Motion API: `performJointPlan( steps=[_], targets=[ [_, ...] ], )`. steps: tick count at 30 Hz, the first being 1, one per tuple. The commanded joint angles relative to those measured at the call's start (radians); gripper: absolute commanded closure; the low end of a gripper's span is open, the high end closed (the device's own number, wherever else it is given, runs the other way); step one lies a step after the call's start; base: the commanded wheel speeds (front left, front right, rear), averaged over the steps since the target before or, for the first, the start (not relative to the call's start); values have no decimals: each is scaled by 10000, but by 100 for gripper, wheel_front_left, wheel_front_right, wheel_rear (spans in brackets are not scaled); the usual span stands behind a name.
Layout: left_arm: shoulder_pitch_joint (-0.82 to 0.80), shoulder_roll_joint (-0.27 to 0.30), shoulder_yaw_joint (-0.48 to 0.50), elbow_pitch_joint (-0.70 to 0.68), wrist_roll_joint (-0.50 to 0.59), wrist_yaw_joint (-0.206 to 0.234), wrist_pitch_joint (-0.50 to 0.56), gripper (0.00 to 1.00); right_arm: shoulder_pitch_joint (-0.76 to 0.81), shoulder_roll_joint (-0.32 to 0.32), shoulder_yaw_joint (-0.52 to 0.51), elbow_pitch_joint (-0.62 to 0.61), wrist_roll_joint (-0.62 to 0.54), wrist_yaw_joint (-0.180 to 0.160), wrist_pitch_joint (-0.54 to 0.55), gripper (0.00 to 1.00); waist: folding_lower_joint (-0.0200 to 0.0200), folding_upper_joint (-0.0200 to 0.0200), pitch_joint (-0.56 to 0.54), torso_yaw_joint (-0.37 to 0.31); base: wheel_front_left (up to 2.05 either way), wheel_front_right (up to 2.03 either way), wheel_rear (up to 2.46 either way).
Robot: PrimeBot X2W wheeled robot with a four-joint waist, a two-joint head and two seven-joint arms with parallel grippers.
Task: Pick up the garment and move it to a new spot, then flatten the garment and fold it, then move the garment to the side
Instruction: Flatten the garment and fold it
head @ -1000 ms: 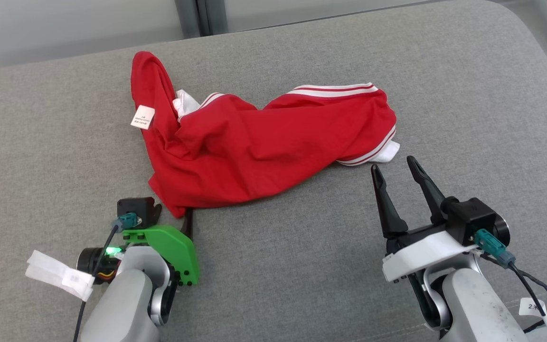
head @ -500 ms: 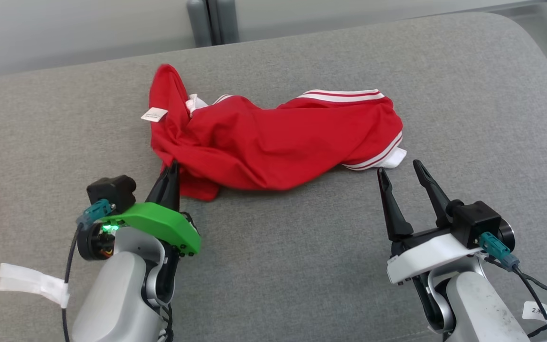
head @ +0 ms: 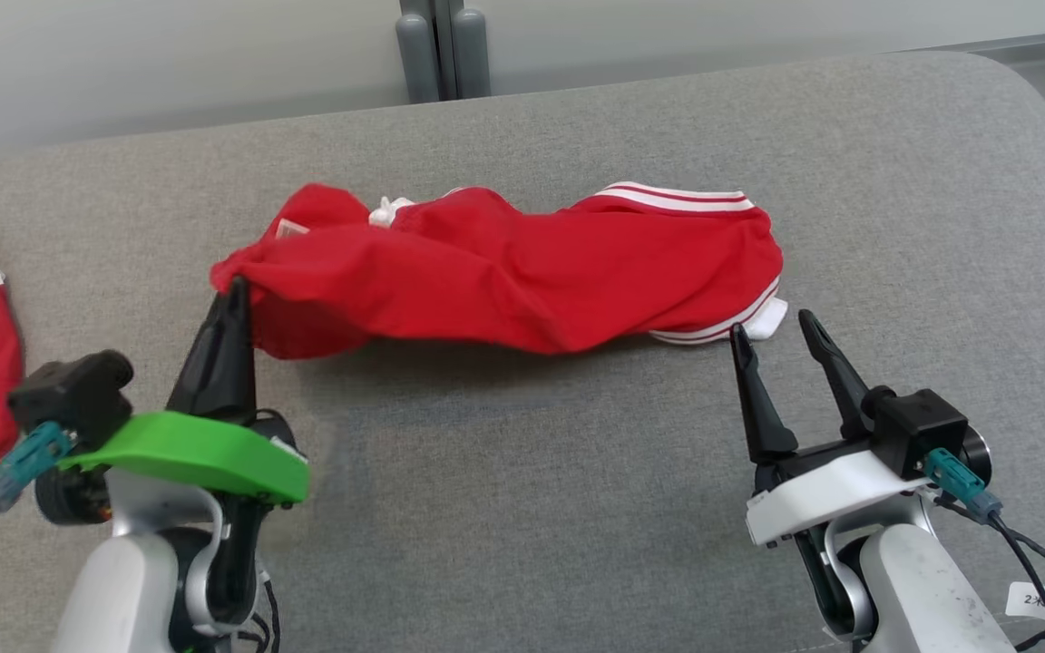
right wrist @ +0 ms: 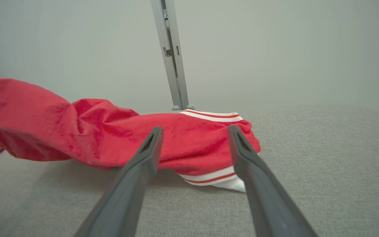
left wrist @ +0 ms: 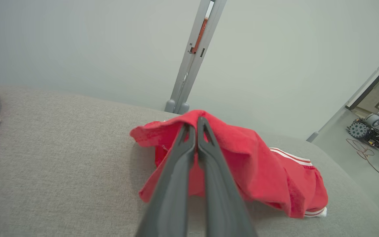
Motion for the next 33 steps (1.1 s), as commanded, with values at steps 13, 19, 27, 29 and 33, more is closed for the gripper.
performJointPlan(
  steps=[13, 19, 27, 29, 33],
  targets=[
    [1705, 521, 388, -765, 324, 948, 442, 100, 92, -22, -118, -124, 3, -3, 3, 0, 0, 0, 46, 57, 0, 0, 0],
    [2477, 537, 132, -231, 399, 1301, 903, 100, 180, -22, -171, -147, 20, -3, -1, 0, 0, 0, 97, 88, 0, 0, 0],
    [2477, 333, 87, 24, 229, 1118, 490, 100, 106, -22, -193, -175, 35, -3, 7, 0, 0, 0, 160, 190, 0, 0, 0],
    [2197, 282, 141, -170, 152, 1021, 340, 100, 76, -22, -166, -190, 43, -3, 5, 0, 0, 0, 185, 185, 0, 0, 0],
    [1287, 634, 221, -268, 358, 797, 375, 100, -23, -22, -89, -220, 95, -3, 2, 0, 0, 0, 346, 71, 0, 0, 0]
  ],
)
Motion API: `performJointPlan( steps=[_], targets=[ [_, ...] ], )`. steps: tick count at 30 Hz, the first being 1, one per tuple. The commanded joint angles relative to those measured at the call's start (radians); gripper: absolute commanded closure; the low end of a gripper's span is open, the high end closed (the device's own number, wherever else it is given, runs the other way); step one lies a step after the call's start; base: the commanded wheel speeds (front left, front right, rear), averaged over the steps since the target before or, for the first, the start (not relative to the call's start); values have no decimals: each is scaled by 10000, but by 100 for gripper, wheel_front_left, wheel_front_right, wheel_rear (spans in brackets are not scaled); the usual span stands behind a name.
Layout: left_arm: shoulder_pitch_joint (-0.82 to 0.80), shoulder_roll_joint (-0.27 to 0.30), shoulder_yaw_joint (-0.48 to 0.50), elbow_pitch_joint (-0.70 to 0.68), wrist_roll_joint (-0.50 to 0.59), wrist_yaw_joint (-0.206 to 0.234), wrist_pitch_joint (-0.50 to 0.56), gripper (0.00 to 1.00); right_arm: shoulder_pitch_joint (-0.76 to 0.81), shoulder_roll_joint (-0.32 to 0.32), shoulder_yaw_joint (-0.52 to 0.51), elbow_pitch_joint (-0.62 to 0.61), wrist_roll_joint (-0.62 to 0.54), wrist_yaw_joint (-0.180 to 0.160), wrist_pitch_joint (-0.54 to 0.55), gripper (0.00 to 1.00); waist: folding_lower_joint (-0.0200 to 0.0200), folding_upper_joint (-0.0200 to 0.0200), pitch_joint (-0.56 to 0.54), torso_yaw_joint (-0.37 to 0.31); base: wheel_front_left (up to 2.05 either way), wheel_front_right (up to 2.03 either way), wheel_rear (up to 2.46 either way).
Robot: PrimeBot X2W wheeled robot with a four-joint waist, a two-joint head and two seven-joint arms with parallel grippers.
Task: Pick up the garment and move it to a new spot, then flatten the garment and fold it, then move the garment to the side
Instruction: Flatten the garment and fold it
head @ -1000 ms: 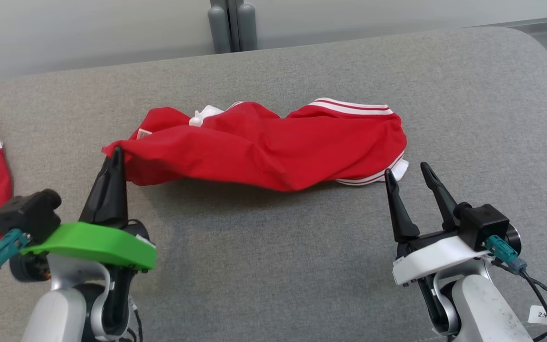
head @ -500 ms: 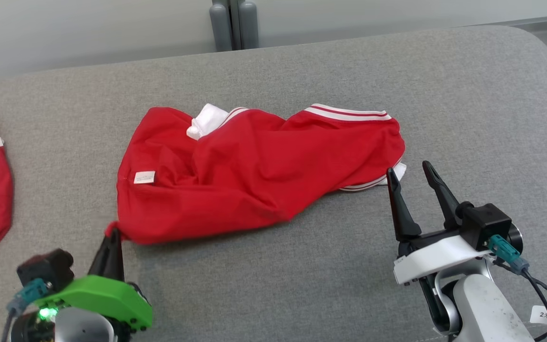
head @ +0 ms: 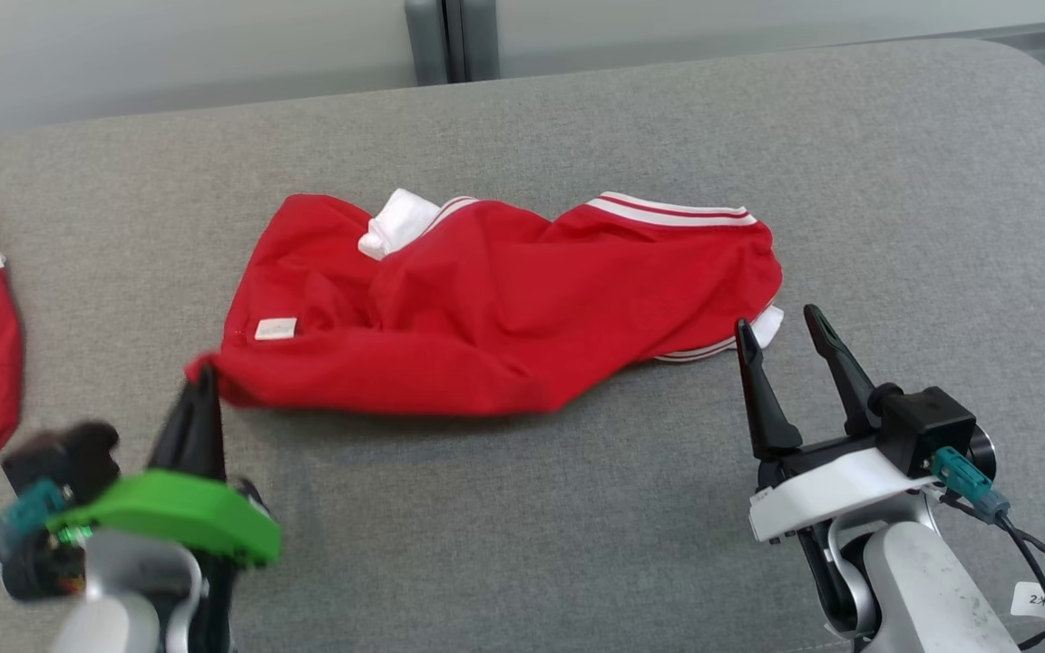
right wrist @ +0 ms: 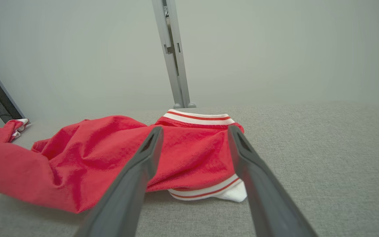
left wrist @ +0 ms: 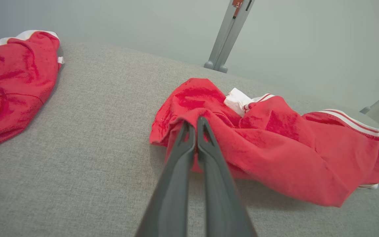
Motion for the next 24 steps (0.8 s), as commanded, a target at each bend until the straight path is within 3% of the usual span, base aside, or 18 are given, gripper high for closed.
performJointPlan(
  steps=[1, 7, 16, 24],
  targets=[
    [-597, 144, 30, 36, 85, -124, 55, 100, -93, -24, 19, -40, 80, -3, -10, 0, 0, 0, 132, -108, 0, 0, 0],
    [-2930, 290, -32, 1571, 137, -457, 331, 100, -307, -24, 157, -65, 107, -3, -29, 0, 0, 0, 565, -507, 0, 0, 0],
    [-6000, 484, -142, 4440, 549, -951, -71, 100, -692, -18, 374, -36, 42, -3, -58, 0, 0, 0, 1162, -1405, 0, 0, 0],
    [-7670, 1005, -210, 6200, 1312, -764, -838, 100, -955, -16, 629, -184, 81, -3, -87, 0, 0, 0, 2002, -2075, 0, 0, 0]
  ],
)
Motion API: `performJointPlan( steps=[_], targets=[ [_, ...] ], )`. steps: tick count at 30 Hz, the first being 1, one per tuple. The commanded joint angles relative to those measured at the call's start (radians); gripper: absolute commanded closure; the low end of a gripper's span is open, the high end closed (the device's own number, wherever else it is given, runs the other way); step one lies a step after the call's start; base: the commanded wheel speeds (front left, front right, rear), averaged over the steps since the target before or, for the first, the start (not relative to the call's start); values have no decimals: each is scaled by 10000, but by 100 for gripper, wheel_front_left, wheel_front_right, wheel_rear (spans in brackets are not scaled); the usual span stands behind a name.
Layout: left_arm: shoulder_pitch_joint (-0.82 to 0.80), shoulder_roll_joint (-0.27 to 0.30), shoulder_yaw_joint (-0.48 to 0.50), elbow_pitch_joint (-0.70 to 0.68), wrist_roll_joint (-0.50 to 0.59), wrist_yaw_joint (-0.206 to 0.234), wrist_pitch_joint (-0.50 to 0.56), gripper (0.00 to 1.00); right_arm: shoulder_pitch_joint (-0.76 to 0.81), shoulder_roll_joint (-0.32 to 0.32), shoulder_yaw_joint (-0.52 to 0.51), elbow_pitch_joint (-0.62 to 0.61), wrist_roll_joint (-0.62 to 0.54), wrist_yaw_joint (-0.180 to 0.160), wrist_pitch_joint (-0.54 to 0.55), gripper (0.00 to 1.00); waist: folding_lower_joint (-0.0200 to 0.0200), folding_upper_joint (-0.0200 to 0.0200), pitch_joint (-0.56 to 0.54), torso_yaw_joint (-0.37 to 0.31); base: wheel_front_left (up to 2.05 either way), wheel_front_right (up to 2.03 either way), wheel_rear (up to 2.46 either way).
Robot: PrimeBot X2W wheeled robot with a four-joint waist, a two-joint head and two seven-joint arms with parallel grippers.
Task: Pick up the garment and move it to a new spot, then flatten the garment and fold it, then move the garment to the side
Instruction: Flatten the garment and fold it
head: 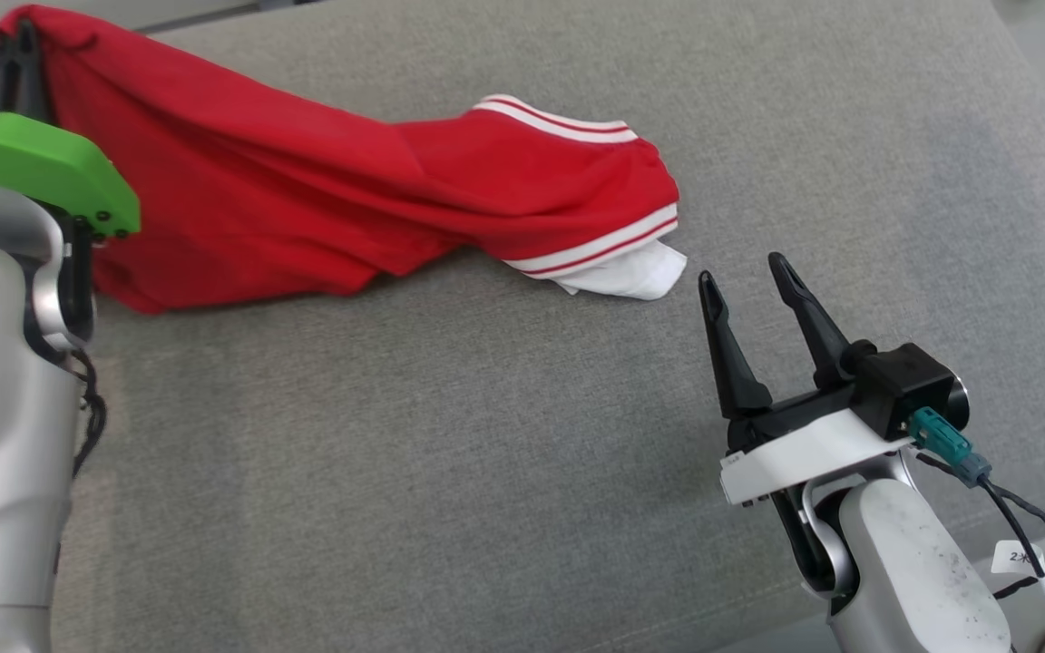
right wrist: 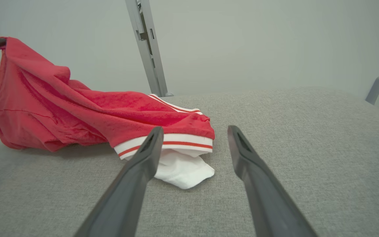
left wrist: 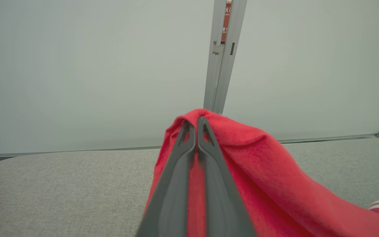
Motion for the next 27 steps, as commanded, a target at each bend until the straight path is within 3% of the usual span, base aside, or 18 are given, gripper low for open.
performJointPlan(
  steps=[1, 4, 8, 9, 10, 11, 12, 22, 27],
  targets=[
    [-213, 156, -3, 269, 164, 85, -145, 100, -127, -10, 45, -49, 17, -3, -67, 0, 0, -1, 561, -463, 0, 0, 0],
    [-540, 356, -52, 944, 432, 218, -472, 100, -250, -9, 86, -127, -26, -3, -75, 0, 0, -1, 859, -598, 0, 0, 0],
    [-690, 177, -134, 1679, 444, 104, -912, 100, -267, -10, -6, -191, -107, -3, -83, 0, 0, -1, 1046, -545, 0, 0, 0],
    [-692, 123, -152, 1837, 420, 62, -1004, 88, -271, -7, -20, -207, -124, -3, -84, 0, 0, -1, 1060, -498, 0, 0, 0],
    [-703, 60, -198, 1984, 410, 4, -1116, 58, -277, -7, -51, -212, -160, -3, -85, 0, 0, -1, 1067, -422, 0, 0, 0],
    [-701, 19, -228, 2111, 402, -48, -1212, 12, -293, -7, -52, -211, -174, -3, -83, 0, 0, -1, 1060, -367, 0, 0, 0],
    [-707, -49, -279, 2268, 379, -136, -1297, 0, -314, -5, -67, -225, -192, -3, -72, 0, 0, -1, 1045, -271, 0, 0, 0],
    [-101, -496, -371, 2488, 51, -608, -2206, 0, -207, -15, -140, -134, -235, -3, -11, 0, 0, -1, 335, 666, 0, 0, 0],
    [693, -627, -234, 2244, -403, -728, -1830, 0, 8, -16, -269, -67, -227, -3, 61, 0, 0, -1, -115, 992, 0, 0, 0]
  ],
)
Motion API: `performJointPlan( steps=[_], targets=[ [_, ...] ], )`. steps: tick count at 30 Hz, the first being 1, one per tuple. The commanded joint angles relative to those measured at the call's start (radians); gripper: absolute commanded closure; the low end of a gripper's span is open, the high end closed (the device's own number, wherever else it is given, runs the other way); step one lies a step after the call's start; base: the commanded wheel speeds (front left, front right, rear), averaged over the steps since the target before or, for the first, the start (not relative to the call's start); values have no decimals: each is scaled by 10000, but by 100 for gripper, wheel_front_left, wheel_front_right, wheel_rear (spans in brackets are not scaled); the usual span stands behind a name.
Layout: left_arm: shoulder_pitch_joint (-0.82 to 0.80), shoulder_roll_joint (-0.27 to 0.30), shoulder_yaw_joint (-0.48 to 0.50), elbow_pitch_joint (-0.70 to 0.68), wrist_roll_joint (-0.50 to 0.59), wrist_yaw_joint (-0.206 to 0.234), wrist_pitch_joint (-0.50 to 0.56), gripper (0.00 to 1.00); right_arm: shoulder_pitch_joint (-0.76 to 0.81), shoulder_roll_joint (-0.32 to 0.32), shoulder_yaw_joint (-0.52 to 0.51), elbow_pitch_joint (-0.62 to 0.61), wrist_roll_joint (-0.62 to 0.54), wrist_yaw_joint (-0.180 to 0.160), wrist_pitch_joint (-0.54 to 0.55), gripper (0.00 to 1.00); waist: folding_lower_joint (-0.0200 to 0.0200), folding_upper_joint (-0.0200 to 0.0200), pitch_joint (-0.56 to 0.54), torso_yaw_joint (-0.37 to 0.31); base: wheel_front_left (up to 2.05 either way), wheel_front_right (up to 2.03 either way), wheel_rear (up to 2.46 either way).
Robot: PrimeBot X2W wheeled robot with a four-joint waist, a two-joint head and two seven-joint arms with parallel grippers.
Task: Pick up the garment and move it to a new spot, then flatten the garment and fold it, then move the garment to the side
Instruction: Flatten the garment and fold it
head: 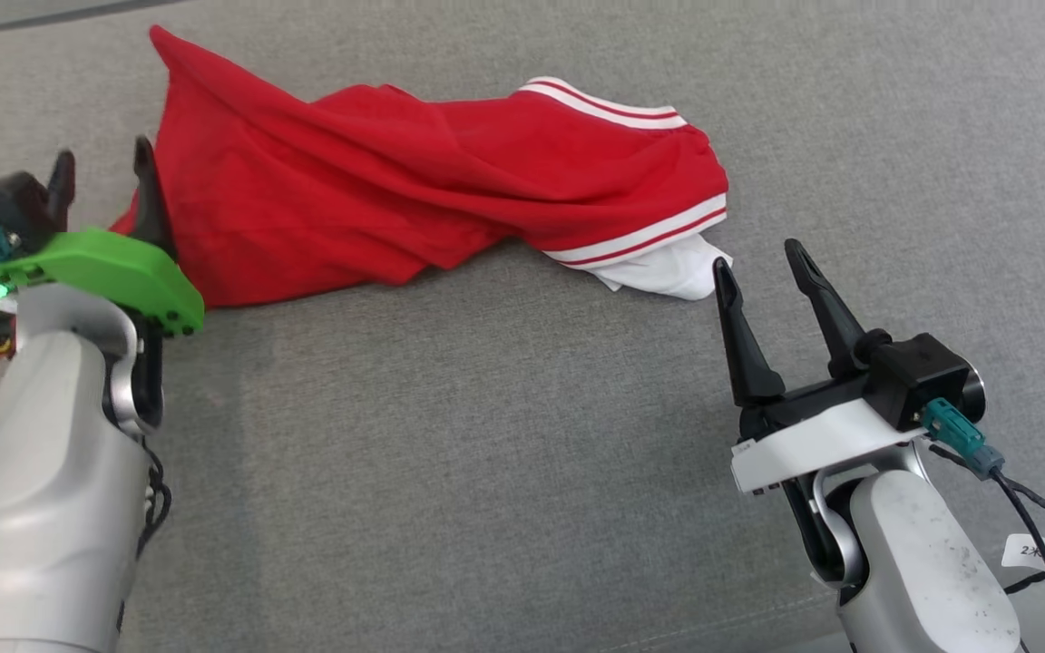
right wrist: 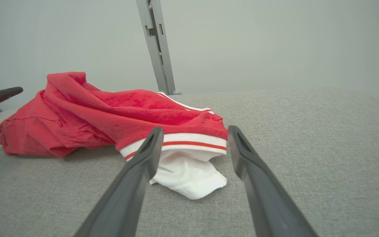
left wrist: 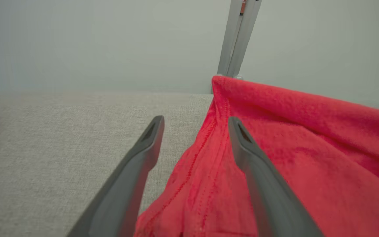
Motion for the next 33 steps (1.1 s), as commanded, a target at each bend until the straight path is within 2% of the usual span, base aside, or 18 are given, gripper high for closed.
performJointPlan(
  steps=[1, 8, 13, 19, 30, 33],
  targets=[
    [326, -46, 59, -82, -199, -69, 259, 0, 197, -24, -22, 33, -14, -3, 41, 0, -1, 0, -470, 394, 0, 0, 0],
    [1295, -51, 64, -696, -930, -37, 2203, 0, 380, -24, 14, 20, 182, -3, 60, 0, -1, 0, -743, 401, 0, 0, 0],
    [1576, -21, 27, -1168, -1106, 123, 2973, 0, 307, -24, 50, 8, 308, -3, 23, 0, -1, 0, -678, 251, 0, 0, 0],
    [1690, 6, 72, -1496, -1335, 292, 3474, 0, 246, -24, 52, -22, 323, -3, -11, 0, -1, 0, -494, 110, 0, 0, 0],
    [1761, -13, -188, -2064, -1264, 332, 3688, 0, 158, -23, 32, 52, 328, -3, -48, 0, -1, 0, -367, 66, 0, 0, 0],
    [1817, -59, -269, -2276, -1316, 381, 3870, 5, 147, -23, 67, 67, 361, -3, -61, 0, -1, 0, -373, 71, 0, 0, 0]
  ],
)
